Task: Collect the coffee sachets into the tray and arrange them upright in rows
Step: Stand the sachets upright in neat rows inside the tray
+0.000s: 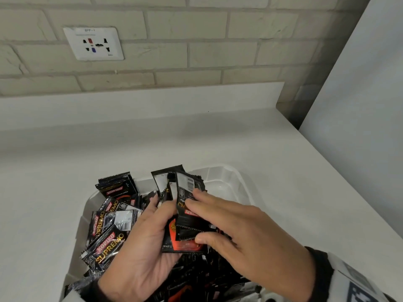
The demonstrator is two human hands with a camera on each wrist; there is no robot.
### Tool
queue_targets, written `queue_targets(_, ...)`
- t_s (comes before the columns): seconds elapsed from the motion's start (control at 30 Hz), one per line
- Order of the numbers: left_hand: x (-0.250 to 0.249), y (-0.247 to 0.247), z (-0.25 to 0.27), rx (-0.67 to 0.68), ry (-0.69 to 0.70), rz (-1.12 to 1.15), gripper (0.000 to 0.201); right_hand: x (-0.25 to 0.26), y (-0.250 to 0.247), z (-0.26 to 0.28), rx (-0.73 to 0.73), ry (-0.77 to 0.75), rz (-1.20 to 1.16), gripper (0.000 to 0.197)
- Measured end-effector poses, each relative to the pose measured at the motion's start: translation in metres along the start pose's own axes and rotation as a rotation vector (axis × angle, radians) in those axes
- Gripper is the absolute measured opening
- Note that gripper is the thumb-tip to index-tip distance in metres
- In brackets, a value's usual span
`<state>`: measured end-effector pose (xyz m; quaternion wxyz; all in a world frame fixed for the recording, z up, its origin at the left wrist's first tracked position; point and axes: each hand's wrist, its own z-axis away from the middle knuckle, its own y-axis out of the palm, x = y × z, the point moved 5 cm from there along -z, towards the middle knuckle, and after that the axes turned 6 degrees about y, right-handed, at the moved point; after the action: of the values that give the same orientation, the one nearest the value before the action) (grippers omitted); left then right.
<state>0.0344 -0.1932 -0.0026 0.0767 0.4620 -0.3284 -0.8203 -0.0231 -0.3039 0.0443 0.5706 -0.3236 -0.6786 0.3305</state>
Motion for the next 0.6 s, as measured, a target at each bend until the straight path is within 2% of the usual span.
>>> queue_targets(0.07, 0.001, 0.009, -0.003, 0.064, -0.011, 0.017, 0.089, -0.003, 0.006, -0.001, -0.028, 0.011, -0.025, 0.056)
queue_targets(0.13, 0.001, 0.003, -0.003, 0.013, 0.018, -0.049, 0.101, -0.004, 0.004, 0.0, 0.018, -0.005, -0.067, 0.058)
queue_targets(0.2, -0.002, 0.009, -0.003, 0.025, 0.026, -0.069, 0.093, -0.002, -0.001, -0.002, 0.037, 0.009, -0.165, 0.051)
queue_targets(0.33, -0.006, 0.01, -0.004, 0.071, 0.027, -0.137, 0.094, -0.013, -0.018, -0.009, 0.032, 0.115, -0.295, 0.028)
queue_targets(0.4, -0.013, 0.009, -0.003, 0.063, 0.049, -0.148, 0.084, -0.027, -0.038, -0.02, -0.11, 0.217, -0.464, 0.027)
queue_targets(0.47, -0.019, 0.004, -0.003, 0.052, 0.062, -0.143, 0.086, -0.046, -0.06, -0.031, -0.249, 0.312, -0.602, 0.027)
queue_targets(0.53, -0.026, 0.002, 0.0, 0.053, 0.08, -0.102, 0.077, -0.059, -0.071, -0.047, -0.253, 0.353, -0.572, 0.021)
queue_targets(0.57, -0.03, 0.0, 0.001, 0.042, 0.102, -0.084, 0.068, -0.065, -0.072, -0.055, -0.209, 0.358, -0.509, 0.019)
queue_targets(0.6, -0.033, -0.002, 0.002, 0.026, 0.119, -0.081, 0.068, -0.07, -0.069, -0.064, -0.154, 0.365, -0.432, 0.017)
